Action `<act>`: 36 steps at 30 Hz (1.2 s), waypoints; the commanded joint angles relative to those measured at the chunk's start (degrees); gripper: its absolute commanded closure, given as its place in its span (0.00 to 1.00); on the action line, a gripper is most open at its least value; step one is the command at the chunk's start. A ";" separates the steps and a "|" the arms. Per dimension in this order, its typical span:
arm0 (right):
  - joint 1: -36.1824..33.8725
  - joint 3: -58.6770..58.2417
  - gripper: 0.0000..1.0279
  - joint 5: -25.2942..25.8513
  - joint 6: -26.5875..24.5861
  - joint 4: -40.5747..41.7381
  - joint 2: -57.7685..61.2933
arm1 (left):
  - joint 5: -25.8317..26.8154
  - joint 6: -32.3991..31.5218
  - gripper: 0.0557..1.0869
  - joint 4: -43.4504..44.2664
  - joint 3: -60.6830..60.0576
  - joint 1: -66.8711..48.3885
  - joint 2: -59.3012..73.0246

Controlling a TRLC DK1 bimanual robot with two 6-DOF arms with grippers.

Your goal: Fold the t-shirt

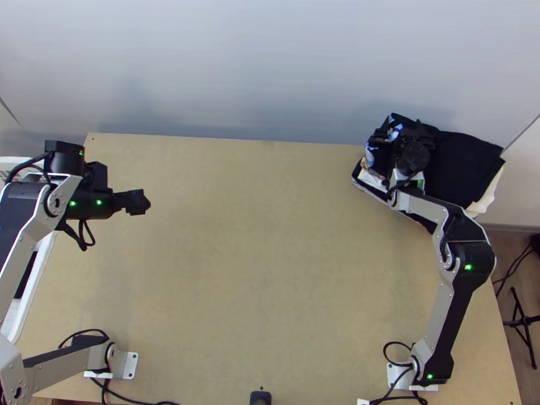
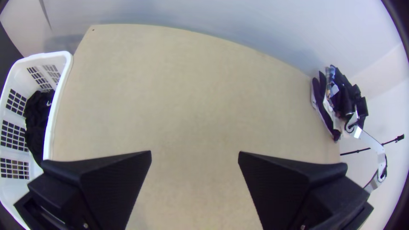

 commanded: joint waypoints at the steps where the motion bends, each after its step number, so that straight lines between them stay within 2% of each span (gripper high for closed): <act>1: -0.23 -2.19 0.05 0.31 0.55 1.79 4.32 | -0.12 -0.59 0.04 0.47 -1.11 0.13 0.20; 5: -0.41 -1.84 0.05 0.31 0.55 1.79 3.18 | -0.12 -0.94 0.04 0.47 -0.84 0.04 0.11; 10: -2.25 -1.75 0.05 0.66 1.25 1.26 -7.45 | -0.12 -1.03 0.04 0.47 -0.76 0.04 -0.59; 14: -6.47 -2.63 0.05 0.57 1.16 -0.05 -14.22 | -0.12 -1.03 0.04 0.47 -0.67 0.04 -1.47; 19: -13.50 -7.64 0.05 0.48 2.04 -0.05 -17.30 | -0.12 -1.03 0.04 0.47 -0.67 0.13 -2.53; 27: -20.53 -15.55 0.05 0.40 4.76 0.83 -13.52 | -0.12 -2.34 0.04 0.38 -1.11 -0.13 -3.58; 36: -19.04 -15.55 0.05 0.40 7.84 1.35 -7.37 | -0.21 -2.34 0.04 -0.32 0.30 -0.31 -4.29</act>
